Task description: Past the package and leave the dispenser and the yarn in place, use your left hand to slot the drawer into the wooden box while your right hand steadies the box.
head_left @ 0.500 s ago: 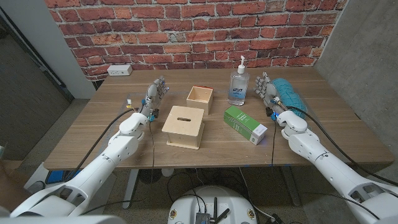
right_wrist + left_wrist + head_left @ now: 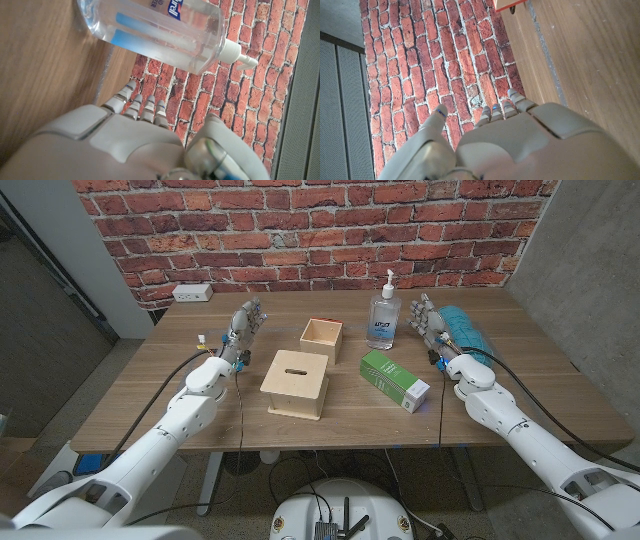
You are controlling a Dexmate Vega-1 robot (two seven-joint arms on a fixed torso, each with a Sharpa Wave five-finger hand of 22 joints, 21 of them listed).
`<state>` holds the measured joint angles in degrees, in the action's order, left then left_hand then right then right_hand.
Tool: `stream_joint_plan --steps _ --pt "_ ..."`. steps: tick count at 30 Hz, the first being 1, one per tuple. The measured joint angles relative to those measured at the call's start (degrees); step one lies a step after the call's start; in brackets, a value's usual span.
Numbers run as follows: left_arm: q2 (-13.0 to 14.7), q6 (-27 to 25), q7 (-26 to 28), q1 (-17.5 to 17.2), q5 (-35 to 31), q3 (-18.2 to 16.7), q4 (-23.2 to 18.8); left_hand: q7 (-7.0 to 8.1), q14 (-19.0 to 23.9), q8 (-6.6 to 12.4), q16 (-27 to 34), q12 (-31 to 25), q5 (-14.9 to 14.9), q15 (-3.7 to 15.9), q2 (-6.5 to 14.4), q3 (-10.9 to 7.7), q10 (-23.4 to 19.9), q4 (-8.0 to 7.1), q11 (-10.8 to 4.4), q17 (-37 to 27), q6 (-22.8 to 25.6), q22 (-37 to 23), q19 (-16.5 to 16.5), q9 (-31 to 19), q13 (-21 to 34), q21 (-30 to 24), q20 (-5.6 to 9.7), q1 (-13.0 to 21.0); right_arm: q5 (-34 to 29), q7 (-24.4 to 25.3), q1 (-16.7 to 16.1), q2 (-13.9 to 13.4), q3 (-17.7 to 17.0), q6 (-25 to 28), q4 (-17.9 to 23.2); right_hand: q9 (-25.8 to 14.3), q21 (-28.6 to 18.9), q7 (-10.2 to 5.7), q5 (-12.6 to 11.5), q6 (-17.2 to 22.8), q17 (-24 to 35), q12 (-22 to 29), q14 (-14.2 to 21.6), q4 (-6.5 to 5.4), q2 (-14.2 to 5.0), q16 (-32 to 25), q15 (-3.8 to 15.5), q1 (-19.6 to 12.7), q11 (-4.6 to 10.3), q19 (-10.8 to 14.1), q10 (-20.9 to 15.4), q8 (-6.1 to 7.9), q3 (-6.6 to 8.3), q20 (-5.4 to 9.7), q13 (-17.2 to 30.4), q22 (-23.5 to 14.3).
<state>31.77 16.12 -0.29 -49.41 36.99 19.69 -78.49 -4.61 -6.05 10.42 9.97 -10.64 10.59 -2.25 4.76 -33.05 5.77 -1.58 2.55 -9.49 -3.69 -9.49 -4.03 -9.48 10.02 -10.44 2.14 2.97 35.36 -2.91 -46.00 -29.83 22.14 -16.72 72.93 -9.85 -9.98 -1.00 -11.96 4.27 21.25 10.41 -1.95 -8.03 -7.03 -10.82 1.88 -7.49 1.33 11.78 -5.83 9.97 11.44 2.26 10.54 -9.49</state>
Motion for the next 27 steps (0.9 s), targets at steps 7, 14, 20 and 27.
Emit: stream_joint_plan --steps 7,14,20,27 --pt "0.53 -0.35 1.09 -0.55 -0.62 -0.15 -1.37 0.20 0.23 0.00 0.00 0.00 0.00 0.22 0.00 -0.24 0.00 0.25 0.00 0.00 0.20 0.01 -0.30 0.00 0.00 0.00 -0.30 0.00 -0.72 0.82 -0.38 0.18 0.00 -1.10 -0.07 0.00 -0.21 0.00 -0.41 0.00 -0.27 0.00 0.00 0.22 0.00 0.00 0.00 0.00 -0.08 0.00 -0.53 0.20 0.24 0.00 0.00 0.00" --pt "1.24 -0.99 1.43 -0.73 -1.27 -0.17 -2.50 0.47 0.36 0.00 0.00 0.00 0.00 0.36 0.31 -0.55 -0.23 0.56 -0.22 0.01 0.52 0.01 -0.61 0.01 -0.01 0.00 0.00 0.31 -1.42 2.09 -1.22 0.25 -0.05 -1.79 0.37 0.00 -0.21 -0.31 -0.41 0.31 -0.53 0.00 0.01 0.23 0.00 0.00 0.00 0.00 -0.09 0.00 -0.52 0.20 0.25 0.00 -0.01 0.16" --pt "1.97 -1.67 1.41 -0.30 -1.92 -0.07 -3.11 0.50 1.07 0.00 0.22 -0.38 -0.01 0.42 0.31 -0.78 -0.54 0.80 -0.53 0.01 1.11 0.01 -0.60 0.01 -0.01 0.00 0.00 0.31 -1.85 3.19 -2.15 -0.07 -0.28 -1.95 1.59 -0.01 -0.21 -0.31 -0.41 0.31 -0.53 0.00 0.01 0.23 0.00 0.00 0.00 0.00 -0.09 -0.01 -0.52 0.20 0.25 0.00 -0.01 0.16" --pt "2.63 -2.69 1.10 0.11 -2.90 0.20 -3.67 0.69 1.88 0.04 0.22 -0.38 -0.01 0.62 0.88 -1.09 -1.22 2.22 -0.98 0.16 2.13 0.16 -0.81 0.01 -0.13 0.00 -0.20 1.40 -2.09 3.92 -3.22 -0.56 -0.59 -1.96 3.19 -0.01 -0.21 -0.23 -0.41 0.38 -0.80 0.00 0.01 0.41 0.00 0.01 0.00 0.00 0.11 -0.01 -0.72 0.20 0.43 0.00 -0.01 0.16"
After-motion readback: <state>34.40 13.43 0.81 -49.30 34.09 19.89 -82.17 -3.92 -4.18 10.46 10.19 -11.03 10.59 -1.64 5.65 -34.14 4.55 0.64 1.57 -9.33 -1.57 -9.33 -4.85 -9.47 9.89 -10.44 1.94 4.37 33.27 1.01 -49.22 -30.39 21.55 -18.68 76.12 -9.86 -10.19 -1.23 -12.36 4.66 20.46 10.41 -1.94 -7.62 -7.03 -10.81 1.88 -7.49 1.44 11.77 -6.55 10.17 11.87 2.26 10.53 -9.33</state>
